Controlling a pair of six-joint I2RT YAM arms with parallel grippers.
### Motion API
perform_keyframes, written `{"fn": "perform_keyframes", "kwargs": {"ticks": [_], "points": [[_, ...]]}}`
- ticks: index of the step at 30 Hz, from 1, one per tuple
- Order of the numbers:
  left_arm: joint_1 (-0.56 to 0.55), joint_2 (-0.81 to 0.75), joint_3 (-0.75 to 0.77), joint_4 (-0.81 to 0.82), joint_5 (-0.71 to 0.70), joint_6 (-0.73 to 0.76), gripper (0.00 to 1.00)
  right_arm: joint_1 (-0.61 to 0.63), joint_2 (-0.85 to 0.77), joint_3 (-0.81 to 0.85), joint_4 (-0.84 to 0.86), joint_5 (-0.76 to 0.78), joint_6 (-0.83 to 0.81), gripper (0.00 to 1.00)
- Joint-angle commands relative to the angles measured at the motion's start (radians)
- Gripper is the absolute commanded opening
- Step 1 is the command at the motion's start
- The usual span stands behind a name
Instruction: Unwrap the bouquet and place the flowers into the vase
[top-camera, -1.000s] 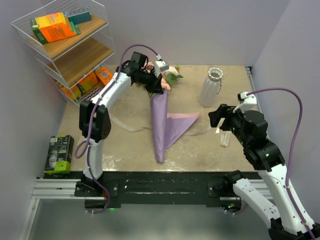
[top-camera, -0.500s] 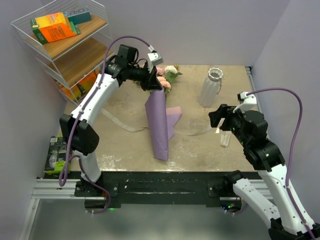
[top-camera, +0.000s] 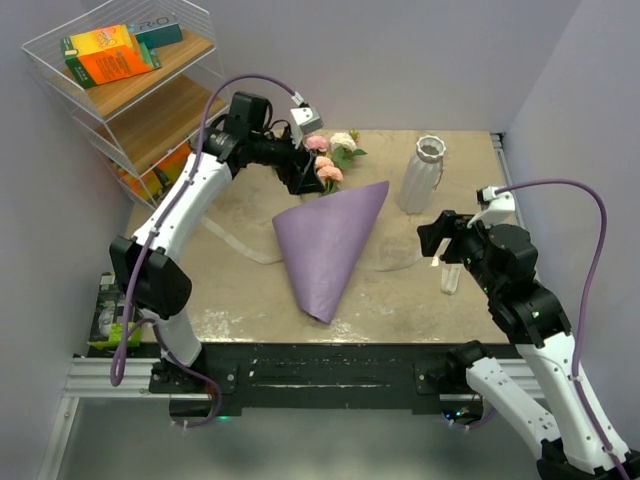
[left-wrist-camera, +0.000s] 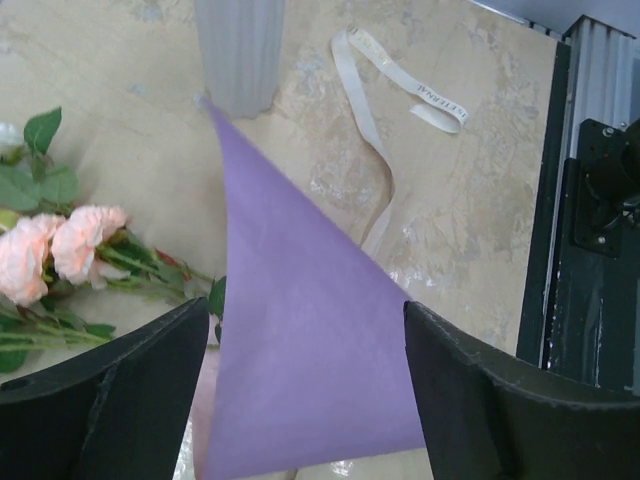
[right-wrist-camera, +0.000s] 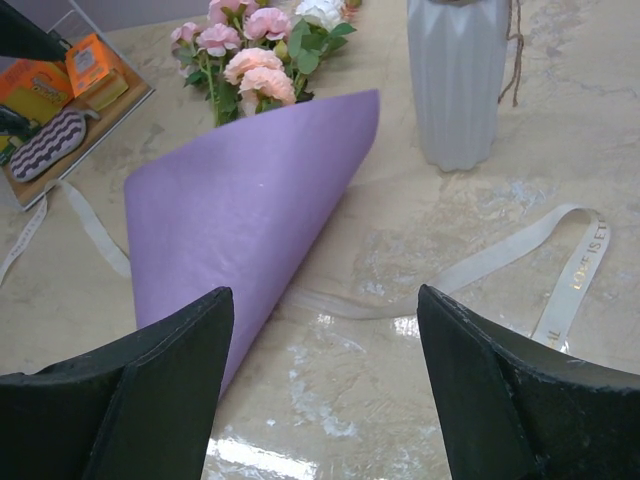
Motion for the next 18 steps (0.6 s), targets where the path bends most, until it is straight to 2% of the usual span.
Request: {"fn": "perform_keyframes", "kwargs": {"ticks": [1, 2, 4, 7, 9, 12, 18], "points": [[0.009, -0.042, -0.056, 0.049, -0.167, -0.009, 0.87, -0.002, -0.016, 0.007, 0.022, -0.02, 0.001, 0.78], [0.018, -0.042, -0.064, 0.06, -0.204, -0.009, 0.88, -0.002, -0.017, 0.007, 0.022, -0.021, 0.001, 0.78], [0.07, -0.027, -0.094, 0.083, -0.188, -0.005, 0.9, 0.0, -0.019, 0.007, 0.021, -0.024, 0.001, 0.78], [0.13, 0.028, -0.124, 0.043, -0.097, 0.072, 0.92, -0.002, -0.023, 0.005, 0.021, -0.029, 0.003, 0.78], [0.165, 0.07, -0.128, -0.046, 0.002, 0.191, 0.93, -0.002, -0.025, 0.005, 0.021, -0.032, 0.003, 0.78], [0.184, 0.154, -0.139, -0.116, 0.03, 0.309, 0.97, 0.0, -0.025, 0.005, 0.024, -0.038, 0.003, 0.78], [0.192, 0.245, -0.159, -0.167, 0.107, 0.442, 0.96, -0.002, -0.025, 0.01, 0.022, -0.046, 0.003, 0.78]]}}
